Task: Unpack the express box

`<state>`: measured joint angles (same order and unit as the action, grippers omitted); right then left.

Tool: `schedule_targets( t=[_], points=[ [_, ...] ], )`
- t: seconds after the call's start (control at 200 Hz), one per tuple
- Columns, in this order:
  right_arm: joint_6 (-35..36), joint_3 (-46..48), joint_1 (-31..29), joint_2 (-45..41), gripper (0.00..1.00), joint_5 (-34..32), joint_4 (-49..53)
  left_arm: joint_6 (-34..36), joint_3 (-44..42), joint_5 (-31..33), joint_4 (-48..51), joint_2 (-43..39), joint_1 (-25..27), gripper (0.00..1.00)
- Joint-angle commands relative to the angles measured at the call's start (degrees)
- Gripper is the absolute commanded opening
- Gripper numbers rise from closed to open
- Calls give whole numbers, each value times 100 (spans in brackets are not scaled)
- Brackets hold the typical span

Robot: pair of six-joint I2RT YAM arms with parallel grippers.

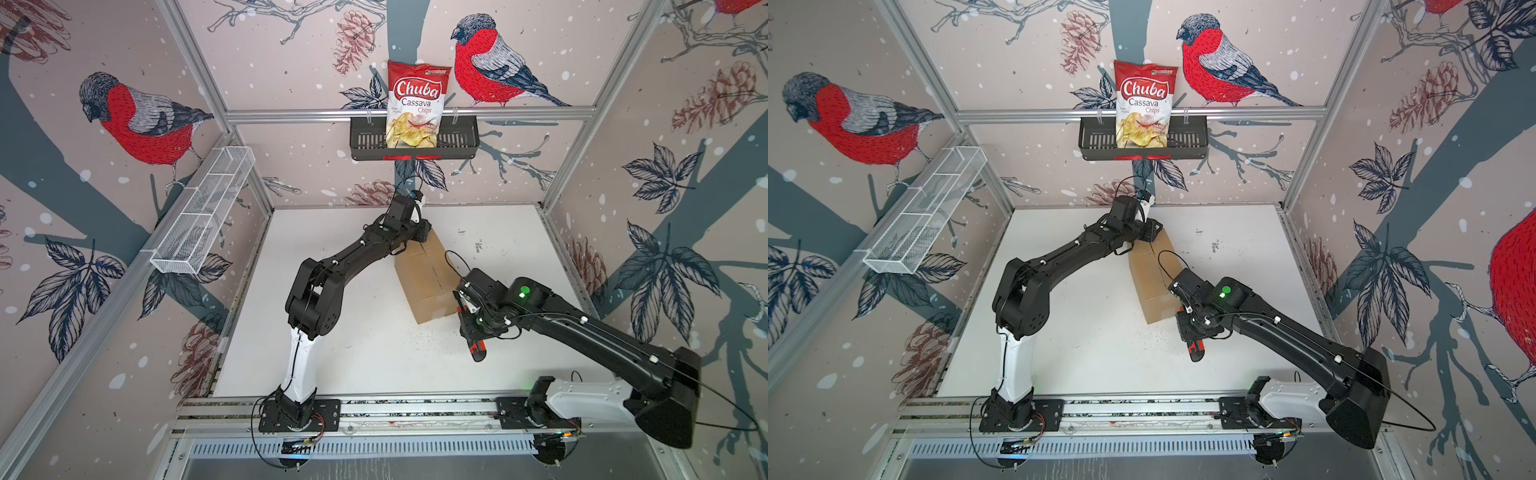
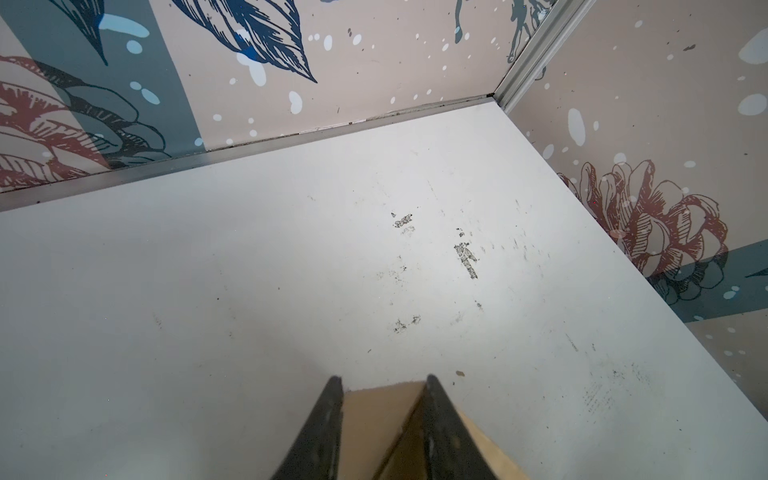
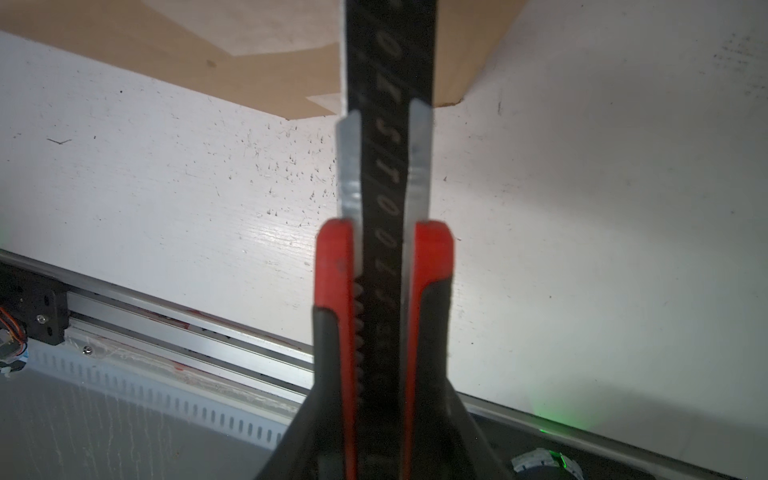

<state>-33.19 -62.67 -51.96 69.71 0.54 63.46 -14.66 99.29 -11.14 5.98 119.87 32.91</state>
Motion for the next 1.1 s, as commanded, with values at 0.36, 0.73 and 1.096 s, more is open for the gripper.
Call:
schedule_targets(
  t=[0.36,0.73,1.096],
  points=[
    [-238,209,-18,-364,11,-51,-115,-73,79,-55,138,-61,-135,33],
    [-232,379,-23,-449,11,12,-211,-64,188,-21,197,-43,-162,33],
    [-183,385,-11,-397,11,-1,-289,-73,147,-36,193,-58,-162,33]
  ],
)
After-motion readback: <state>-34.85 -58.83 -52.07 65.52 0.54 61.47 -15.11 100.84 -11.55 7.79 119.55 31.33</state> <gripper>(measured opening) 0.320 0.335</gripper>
